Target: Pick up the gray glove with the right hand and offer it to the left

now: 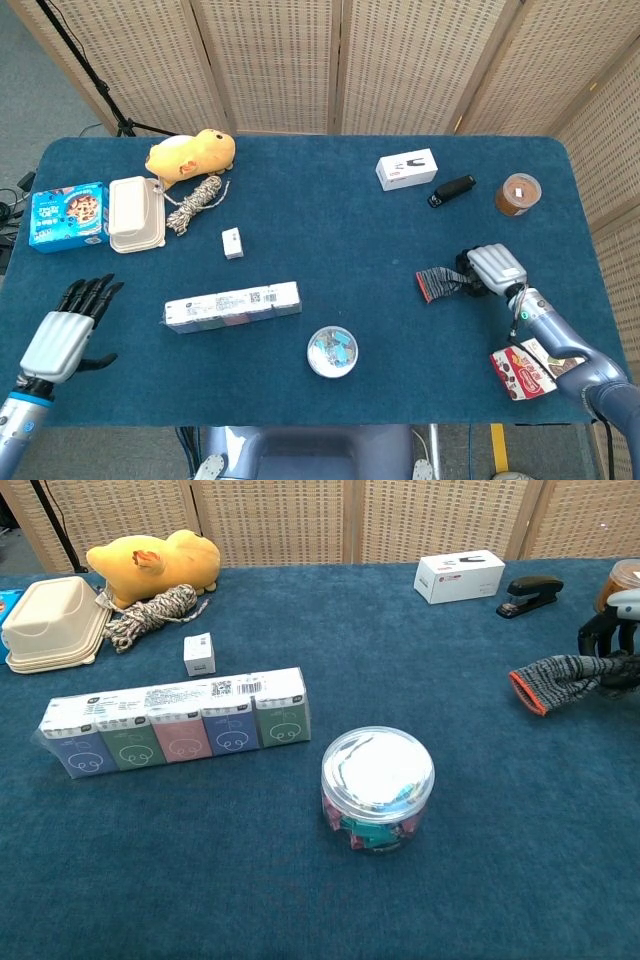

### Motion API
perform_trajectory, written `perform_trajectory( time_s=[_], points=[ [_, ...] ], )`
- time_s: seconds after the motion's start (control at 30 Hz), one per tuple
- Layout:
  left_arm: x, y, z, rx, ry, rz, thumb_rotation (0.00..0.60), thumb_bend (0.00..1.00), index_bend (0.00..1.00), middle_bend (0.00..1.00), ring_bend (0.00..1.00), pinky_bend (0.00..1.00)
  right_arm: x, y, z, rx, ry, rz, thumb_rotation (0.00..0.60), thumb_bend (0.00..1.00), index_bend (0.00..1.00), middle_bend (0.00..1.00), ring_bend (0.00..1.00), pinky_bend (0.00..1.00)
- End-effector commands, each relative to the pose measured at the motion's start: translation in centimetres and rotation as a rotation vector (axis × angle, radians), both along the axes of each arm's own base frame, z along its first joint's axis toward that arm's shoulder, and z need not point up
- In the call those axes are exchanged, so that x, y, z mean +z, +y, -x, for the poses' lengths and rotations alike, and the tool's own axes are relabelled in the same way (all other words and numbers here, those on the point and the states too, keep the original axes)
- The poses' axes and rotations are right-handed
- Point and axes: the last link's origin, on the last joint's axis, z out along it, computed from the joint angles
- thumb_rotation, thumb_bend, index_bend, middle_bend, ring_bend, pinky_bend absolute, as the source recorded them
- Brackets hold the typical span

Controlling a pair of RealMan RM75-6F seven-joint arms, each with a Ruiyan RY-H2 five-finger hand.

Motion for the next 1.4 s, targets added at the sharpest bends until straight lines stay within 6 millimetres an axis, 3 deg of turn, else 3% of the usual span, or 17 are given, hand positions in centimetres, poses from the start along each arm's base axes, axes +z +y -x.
perform_trajectory(
  time_s=[0.03, 0.33, 0.5, 0.93, 1.23, 1.4],
  points=[
    [-0.2, 1.1, -1.7, -0.054, 0.007, 0.036, 0.600, 0.00, 0.00, 0.00, 0.00, 0.00, 1.5, 0.2, -1.1, -0.013, -0.050, 0.012, 0.600, 0.43, 0.56, 0.46, 0.42, 0.44],
    [-1.0, 3.7, -4.2, -0.205, -0.027, 0.045, 0.600, 0.00, 0.00, 0.00, 0.00, 0.00, 2.2, 1.0, -3.6, -0.150, -0.277, -0.056, 0.600, 0.49, 0.60, 0.48, 0.43, 0.47],
    [-2.2, 5.6, -6.2, -0.300, -0.082, 0.162, 0.600, 0.00, 0.00, 0.00, 0.00, 0.00, 1.9, 1.0, -6.3, -0.148, -0.343, -0.103, 0.600, 0.49, 0.60, 0.48, 0.43, 0.47],
    [-4.6, 9.4, -12.3, -0.417, -0.172, 0.417, 0.600, 0.00, 0.07, 0.00, 0.00, 0.00, -1.7, 2.3, -14.3, -0.203, -0.481, -0.258, 0.600, 0.52, 0.60, 0.49, 0.44, 0.47],
    [-5.1, 10.3, -15.8, -0.444, -0.139, 0.486, 0.600, 0.00, 0.07, 0.00, 0.00, 0.00, -3.1, 2.2, -16.3, -0.288, -0.533, -0.264, 0.600, 0.52, 0.60, 0.49, 0.44, 0.47],
    [-5.3, 10.5, -16.5, -0.463, -0.059, 0.492, 0.600, 0.00, 0.07, 0.00, 0.00, 0.00, -2.8, 2.4, -16.9, -0.310, -0.534, -0.268, 0.600, 0.52, 0.60, 0.49, 0.44, 0.47]
  ],
)
